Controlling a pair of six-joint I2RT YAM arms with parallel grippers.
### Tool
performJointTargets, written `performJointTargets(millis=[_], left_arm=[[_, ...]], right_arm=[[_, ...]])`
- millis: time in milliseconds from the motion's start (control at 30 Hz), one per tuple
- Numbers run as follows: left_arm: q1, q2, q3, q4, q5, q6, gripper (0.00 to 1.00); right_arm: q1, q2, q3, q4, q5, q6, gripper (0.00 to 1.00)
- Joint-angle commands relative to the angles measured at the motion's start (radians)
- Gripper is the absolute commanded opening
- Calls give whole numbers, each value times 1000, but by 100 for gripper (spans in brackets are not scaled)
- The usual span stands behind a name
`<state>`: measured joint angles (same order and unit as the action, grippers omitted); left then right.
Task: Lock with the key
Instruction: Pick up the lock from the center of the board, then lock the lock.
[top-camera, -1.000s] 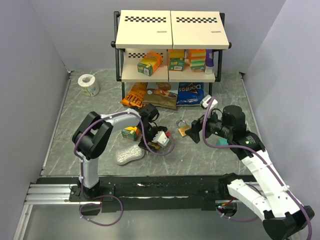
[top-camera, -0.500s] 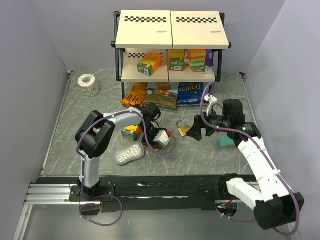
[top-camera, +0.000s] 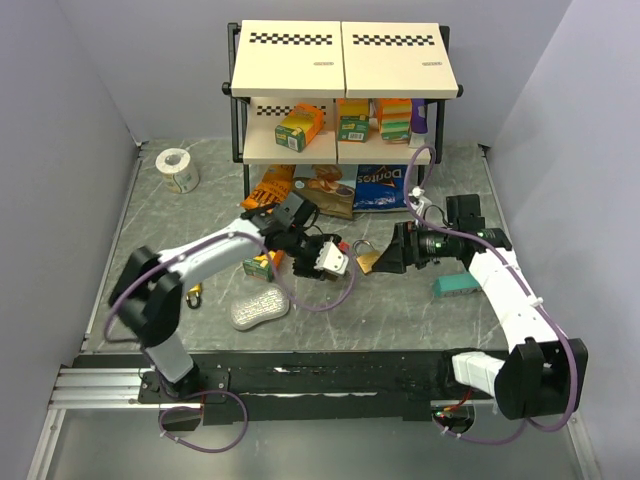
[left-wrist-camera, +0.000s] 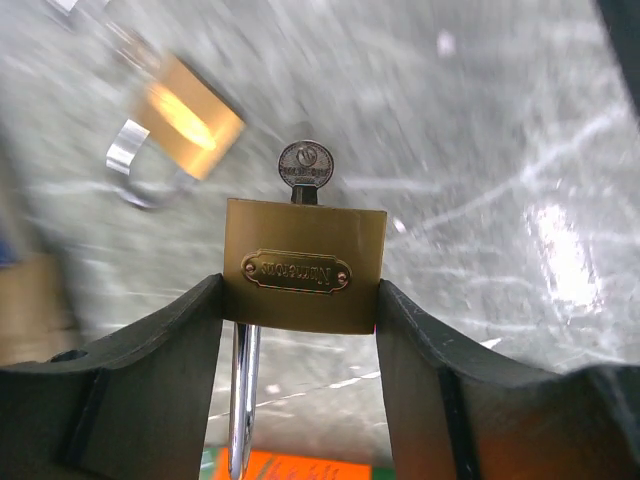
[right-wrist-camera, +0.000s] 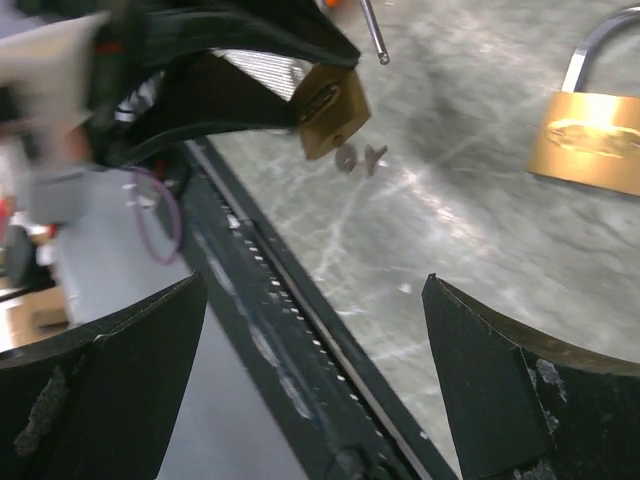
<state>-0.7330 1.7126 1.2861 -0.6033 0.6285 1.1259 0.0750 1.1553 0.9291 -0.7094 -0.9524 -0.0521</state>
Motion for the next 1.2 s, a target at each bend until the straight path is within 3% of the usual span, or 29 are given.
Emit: performJointTargets(millis=[0, 233, 467, 767, 1033, 1133, 1167], left_arm=[[-52, -160, -25, 143, 11, -70, 1], [-126, -298, -59, 230, -64, -95, 1], [-172, -338, -56, 283, -99, -150, 1], [-186, -350, -54, 289, -125, -149, 1], [-184, -349, -62, 312, -130, -146, 1], [-186, -354, -70, 327, -138, -147, 1], [-184, -355, -70, 327, -141, -155, 1]], right_arm=[[35, 14, 2, 103, -129, 49, 95], [149, 26, 31, 197, -180, 97, 95], [224, 43, 28, 281, -186, 142, 93], [244, 66, 11, 373, -259, 242, 50], [250, 78, -7, 389, -301, 271, 45], [250, 89, 0, 386, -315, 271, 31], [249, 90, 7, 383, -321, 268, 19]])
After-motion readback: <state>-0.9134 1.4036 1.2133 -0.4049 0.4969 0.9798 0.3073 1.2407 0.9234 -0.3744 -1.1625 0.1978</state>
